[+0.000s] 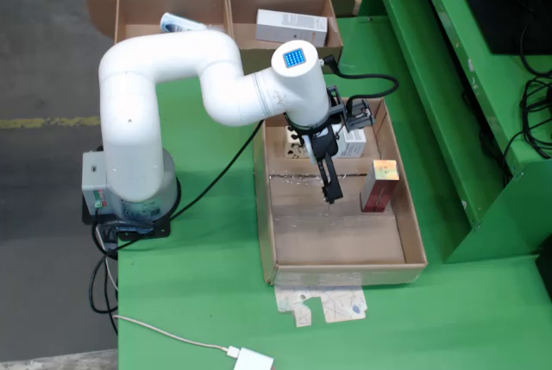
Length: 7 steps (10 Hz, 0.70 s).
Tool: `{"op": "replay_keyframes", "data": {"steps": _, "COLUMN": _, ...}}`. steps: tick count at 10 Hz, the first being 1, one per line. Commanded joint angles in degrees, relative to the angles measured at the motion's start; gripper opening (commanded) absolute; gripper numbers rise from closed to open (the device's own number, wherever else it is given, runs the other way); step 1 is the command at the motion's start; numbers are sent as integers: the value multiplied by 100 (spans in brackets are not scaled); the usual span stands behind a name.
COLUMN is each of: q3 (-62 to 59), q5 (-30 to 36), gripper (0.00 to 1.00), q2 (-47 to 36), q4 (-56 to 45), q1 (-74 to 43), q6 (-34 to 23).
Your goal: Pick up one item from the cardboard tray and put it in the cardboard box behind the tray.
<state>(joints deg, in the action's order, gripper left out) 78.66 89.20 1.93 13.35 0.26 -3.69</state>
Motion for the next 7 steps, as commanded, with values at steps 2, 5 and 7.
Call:
{"op": "replay_keyframes", "data": {"steps": 2, "q3": -377, "q5": -279, "gripper": 100, "q2": -120, "q4": -105, "q1": 528, "q6": 366}}
{"op": "replay_keyframes", "data": {"steps": 5, "q3": -1447, "q5": -450, "gripper": 100, "q2": 545, "q4": -509, "q1": 955, "q6": 649}}
{"op": "replay_keyframes", "data": {"steps": 7, "q3": -2487, "q5": -602, "gripper": 100, "q2": 1186, "q4": -814, "q1": 1257, "q6": 830}}
